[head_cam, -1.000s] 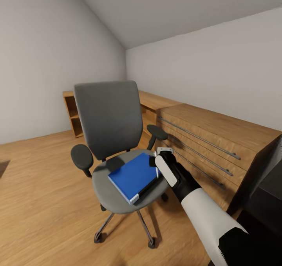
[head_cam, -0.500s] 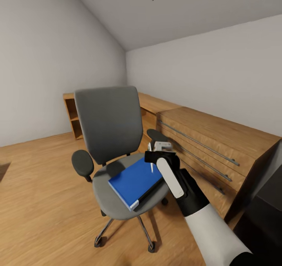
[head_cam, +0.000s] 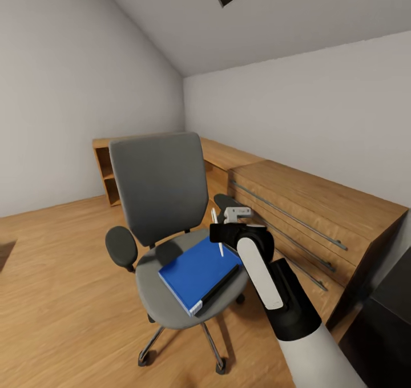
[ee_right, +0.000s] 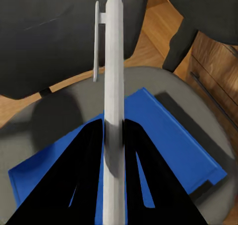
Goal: In the bedroom, organize the workspace by keeping the computer under the desk, ensuring the monitor is on the desk, placing the keyboard on the desk next to the monitor, placing the mouse on the desk next to the keyboard, moving the folder from the swivel chair onto the desk next to the mouse, stacking the notebook on top of the folder with the pen on top of the notebook, and positioning the swivel chair next to the desk.
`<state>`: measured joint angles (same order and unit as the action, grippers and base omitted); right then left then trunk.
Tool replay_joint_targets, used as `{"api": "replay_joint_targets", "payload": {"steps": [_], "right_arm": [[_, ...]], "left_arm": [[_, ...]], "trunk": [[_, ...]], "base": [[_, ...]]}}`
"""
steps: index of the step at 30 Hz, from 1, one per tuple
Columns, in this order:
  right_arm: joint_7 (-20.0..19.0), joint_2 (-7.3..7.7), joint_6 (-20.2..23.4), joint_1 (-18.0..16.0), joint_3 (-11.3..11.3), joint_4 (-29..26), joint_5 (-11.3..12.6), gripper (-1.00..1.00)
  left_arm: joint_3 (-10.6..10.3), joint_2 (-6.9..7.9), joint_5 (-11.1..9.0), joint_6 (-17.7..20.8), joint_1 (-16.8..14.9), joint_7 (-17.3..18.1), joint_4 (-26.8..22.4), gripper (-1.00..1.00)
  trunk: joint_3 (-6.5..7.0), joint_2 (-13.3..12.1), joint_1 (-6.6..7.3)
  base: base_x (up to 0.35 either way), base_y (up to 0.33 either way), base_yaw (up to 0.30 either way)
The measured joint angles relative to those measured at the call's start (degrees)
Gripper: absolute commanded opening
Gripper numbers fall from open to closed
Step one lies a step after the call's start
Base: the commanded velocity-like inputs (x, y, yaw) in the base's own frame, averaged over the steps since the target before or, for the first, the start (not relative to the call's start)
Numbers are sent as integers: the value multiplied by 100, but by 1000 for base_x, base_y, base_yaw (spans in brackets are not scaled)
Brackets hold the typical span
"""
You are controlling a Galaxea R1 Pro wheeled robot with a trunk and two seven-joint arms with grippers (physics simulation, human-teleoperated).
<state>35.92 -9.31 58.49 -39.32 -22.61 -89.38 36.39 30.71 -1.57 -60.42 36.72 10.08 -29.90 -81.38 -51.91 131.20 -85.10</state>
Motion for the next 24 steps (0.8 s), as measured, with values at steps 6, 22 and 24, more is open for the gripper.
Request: {"api": "replay_joint_targets", "payload": {"steps": [6, 22, 24], "right_arm": [[5, 0, 63, 153, -9, -245, -1, -100], [18, 16, 136, 202, 37, -314, -37, -100], [25, 17, 136, 202, 39, -315, -42, -100]], "left_arm": [[-2, 8, 2, -1, 0, 6, 145, 100], [-4, 11, 2, -1, -5, 15, 246, 100], [-4, 11, 2, -1, -6, 15, 248, 100]], "trunk": [[108, -241, 132], [370, -883, 483], [398, -963, 527]], "base": [[0, 0, 0], [0, 0, -153], [0, 0, -270]]}}
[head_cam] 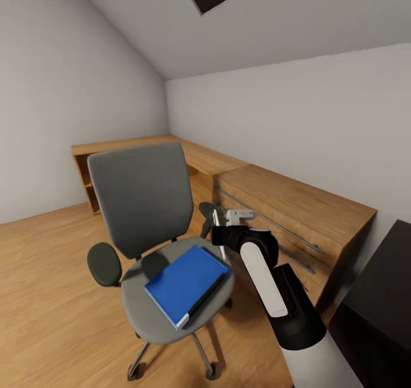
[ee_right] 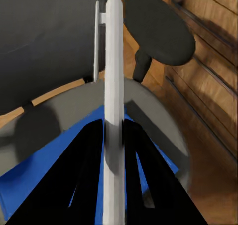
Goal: In the bedroom, organize the workspace by keeping the computer under the desk, ensuring the monitor is on the desk, placing the keyboard on the desk next to the monitor, placing the mouse on the desk next to the keyboard, moving the folder from the swivel chair onto the desk next to the mouse, stacking the notebook on top of the folder with the pen on top of the notebook, and positioning the swivel chair next to the desk.
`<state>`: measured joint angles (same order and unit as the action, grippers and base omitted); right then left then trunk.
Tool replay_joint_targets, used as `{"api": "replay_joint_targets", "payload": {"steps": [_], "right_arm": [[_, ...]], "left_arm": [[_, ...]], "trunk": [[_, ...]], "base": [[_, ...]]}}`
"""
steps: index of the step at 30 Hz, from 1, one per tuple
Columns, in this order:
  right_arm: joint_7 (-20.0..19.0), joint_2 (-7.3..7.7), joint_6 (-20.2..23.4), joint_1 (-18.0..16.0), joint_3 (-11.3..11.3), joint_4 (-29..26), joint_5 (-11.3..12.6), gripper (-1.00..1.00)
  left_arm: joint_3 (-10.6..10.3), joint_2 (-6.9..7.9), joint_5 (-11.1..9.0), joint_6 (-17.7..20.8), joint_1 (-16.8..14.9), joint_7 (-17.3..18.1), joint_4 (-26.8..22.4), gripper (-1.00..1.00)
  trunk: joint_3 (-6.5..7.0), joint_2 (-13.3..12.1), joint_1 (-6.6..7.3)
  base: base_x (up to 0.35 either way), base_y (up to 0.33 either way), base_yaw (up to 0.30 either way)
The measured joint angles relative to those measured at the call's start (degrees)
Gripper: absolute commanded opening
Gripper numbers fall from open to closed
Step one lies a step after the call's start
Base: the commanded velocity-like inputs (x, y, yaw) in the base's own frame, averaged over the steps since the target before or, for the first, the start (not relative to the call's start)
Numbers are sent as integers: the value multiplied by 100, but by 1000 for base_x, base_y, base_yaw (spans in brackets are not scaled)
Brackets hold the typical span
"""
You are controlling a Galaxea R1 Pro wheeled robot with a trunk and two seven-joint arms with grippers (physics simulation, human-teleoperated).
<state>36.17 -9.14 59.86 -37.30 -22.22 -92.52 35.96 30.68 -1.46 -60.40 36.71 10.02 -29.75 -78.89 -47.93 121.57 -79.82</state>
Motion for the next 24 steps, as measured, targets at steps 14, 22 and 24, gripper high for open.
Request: {"api": "replay_joint_targets", "payload": {"steps": [14, 22, 24], "right_arm": [[38, 294, -1, -1, 373, 1, -28, -100], [42, 313, -41, -8, 820, 1, -27, -100], [52, 302, -53, -9, 845, 1, -30, -100]], "left_arm": [[316, -85, 222, -853, 1050, 963, -270, 100], [386, -137, 226, -937, 1133, 1009, -327, 100], [386, -138, 230, -941, 1137, 1011, -330, 100]], "trunk": [[212, -562, 308], [354, -882, 483], [390, -963, 527]], "base": [[0, 0, -190], [0, 0, -10], [0, 0, -21]]}}
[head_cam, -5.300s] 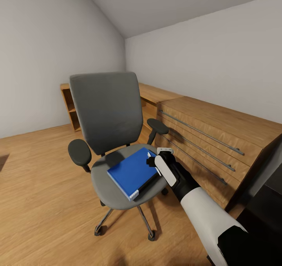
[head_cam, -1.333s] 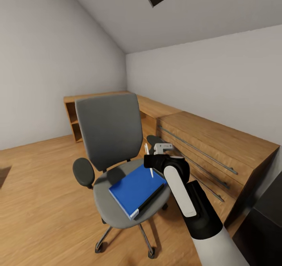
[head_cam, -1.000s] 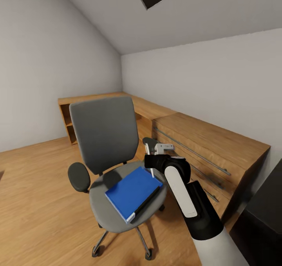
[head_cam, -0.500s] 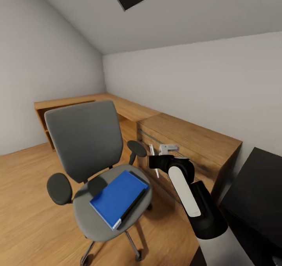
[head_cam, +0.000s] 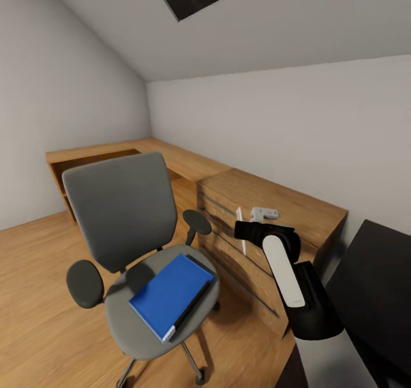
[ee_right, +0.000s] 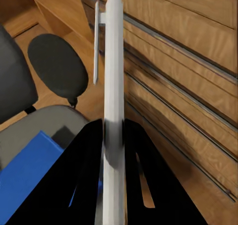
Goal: In the bedroom, organize the workspace by keeping the computer under the desk, ensuring the monitor is on the desk, placing the keyboard on the desk next to the monitor, placing the mouse on the desk next to the keyboard, moving the folder from the swivel chair onto the desk next to the mouse, stacking the notebook on top of the folder with the pen on top of the notebook, and positioning the swivel chair next to the desk.
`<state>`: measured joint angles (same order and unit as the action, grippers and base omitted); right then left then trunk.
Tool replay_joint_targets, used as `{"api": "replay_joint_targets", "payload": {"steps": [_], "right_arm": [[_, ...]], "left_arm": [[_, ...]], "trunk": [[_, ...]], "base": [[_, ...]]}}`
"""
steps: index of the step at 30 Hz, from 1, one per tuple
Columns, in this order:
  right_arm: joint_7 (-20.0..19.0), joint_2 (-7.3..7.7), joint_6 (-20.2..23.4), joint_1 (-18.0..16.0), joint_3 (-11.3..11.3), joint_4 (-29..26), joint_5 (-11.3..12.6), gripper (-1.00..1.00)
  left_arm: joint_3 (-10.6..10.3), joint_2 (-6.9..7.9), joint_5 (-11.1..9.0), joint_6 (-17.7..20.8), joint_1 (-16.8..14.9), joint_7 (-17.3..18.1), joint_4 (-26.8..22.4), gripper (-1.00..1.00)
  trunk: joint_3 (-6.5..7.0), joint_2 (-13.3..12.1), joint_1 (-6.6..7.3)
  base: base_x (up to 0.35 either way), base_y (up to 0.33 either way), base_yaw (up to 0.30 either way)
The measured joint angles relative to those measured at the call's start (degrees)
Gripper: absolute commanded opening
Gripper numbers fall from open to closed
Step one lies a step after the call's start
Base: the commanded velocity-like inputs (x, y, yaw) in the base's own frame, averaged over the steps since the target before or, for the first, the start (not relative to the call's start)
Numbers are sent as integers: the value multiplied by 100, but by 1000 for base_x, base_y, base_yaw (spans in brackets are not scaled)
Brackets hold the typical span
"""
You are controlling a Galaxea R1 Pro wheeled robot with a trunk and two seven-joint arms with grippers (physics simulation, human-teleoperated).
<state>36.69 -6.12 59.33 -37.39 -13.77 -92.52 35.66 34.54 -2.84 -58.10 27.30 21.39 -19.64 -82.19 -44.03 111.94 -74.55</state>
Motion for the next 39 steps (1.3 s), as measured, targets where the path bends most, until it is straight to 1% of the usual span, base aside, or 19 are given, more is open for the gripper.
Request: {"api": "replay_joint_targets", "payload": {"steps": [2, 6, 7, 9, 19, 23, 25, 26, 39], "right_arm": [[27, -13, -7, 0, 18, 2, -5, -100], [361, -16, -14, 0, 45, 6, -14, -100], [566, -8, -15, 0, 50, 4, -17, -100], [691, -27, -27, 1, 13, 2, -4, -100], [799, -52, -23, 1, 60, 4, -13, -100], [888, -53, -25, 1, 67, 5, -12, -100], [915, -49, -24, 1, 69, 6, -11, -100], [942, -34, -22, 1, 78, 6, -11, -100], [968, 16, -22, 0, 115, 7, -1, -100]], "left_arm": [[1, -1, 3, -2, 2, 1, -2, 100], [-2, 1, 12, -5, 5, -1, 13, 100], [-10, 4, 15, -6, 0, -9, 39, 100], [-22, 11, 16, -6, -5, -18, 65, 100], [-48, 16, 30, -16, -12, -28, 107, 100], [-61, 12, 67, -64, -12, -26, 165, 100], [-64, 9, 103, -116, -12, -26, 183, 100], [-72, 2, 168, -212, -12, -27, 206, 100], [-78, -9, 215, -283, -12, -26, 224, 100]], "trunk": [[36, -80, 44], [108, -241, 132], [126, -281, 154], [144, -322, 176], [144, -322, 176], [144, -322, 176], [144, -322, 176], [144, -322, 176], [144, -322, 176]], "base": [[0, 0, -110], [0, 0, -218], [0, 0, -273], [0, 0, -289], [0, 0, -296], [0, 0, -298], [0, 0, -299], [0, 0, -299], [0, 0, -299]]}}
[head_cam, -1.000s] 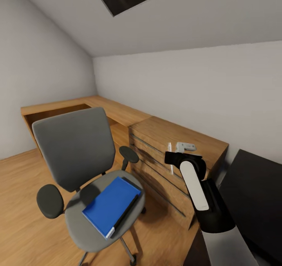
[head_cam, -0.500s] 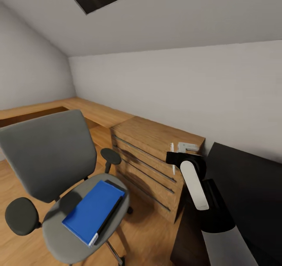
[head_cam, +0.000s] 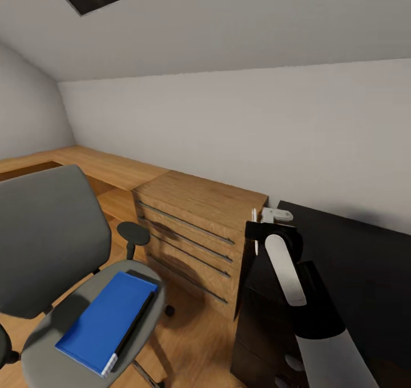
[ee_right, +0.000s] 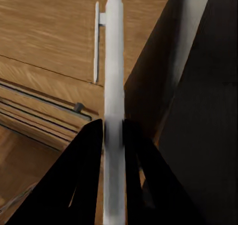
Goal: In the bedroom, organize the workspace by keeping the computer under the desk, ensuring the monitor is on the desk, placing the keyboard on the desk next to the monitor, placing the mouse on the desk next to the keyboard, moving the folder from the swivel chair onto the desk next to the mouse, stacking the notebook on top of the folder with the pen on top of the notebook, and positioning the swivel chair next to the desk.
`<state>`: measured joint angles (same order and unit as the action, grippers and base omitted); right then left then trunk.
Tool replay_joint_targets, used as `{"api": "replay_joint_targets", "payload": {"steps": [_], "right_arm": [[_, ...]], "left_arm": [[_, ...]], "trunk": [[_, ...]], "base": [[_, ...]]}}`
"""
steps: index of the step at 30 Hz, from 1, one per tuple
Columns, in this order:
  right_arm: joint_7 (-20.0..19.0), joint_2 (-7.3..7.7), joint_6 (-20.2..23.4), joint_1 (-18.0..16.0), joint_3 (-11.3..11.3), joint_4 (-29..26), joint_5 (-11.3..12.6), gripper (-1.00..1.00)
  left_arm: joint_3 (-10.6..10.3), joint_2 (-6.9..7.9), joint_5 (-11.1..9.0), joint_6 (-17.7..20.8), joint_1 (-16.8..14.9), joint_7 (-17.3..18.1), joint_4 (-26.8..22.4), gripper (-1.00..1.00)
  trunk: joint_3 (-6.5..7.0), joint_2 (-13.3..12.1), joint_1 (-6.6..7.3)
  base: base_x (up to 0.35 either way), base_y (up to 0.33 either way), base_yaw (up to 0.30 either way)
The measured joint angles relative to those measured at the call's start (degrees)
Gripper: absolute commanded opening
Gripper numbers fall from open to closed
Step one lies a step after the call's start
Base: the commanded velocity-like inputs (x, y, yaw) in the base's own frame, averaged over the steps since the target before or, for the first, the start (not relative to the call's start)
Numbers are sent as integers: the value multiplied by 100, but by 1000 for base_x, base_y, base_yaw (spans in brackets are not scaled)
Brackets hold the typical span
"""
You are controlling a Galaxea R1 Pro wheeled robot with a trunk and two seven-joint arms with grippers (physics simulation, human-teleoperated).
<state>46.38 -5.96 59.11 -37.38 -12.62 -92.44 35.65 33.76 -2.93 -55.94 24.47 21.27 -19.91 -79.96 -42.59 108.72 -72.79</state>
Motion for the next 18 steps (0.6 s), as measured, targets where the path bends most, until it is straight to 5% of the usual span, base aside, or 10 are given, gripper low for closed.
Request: {"api": "replay_joint_targets", "payload": {"steps": [18], "right_arm": [[-19, 120, -73, 0, 604, 432, 12, -100]], "left_arm": [[1, 0, 3, -5, 0, 4, 101, 100]], "trunk": [[0, 0, 0]], "base": [[0, 0, -299]]}}
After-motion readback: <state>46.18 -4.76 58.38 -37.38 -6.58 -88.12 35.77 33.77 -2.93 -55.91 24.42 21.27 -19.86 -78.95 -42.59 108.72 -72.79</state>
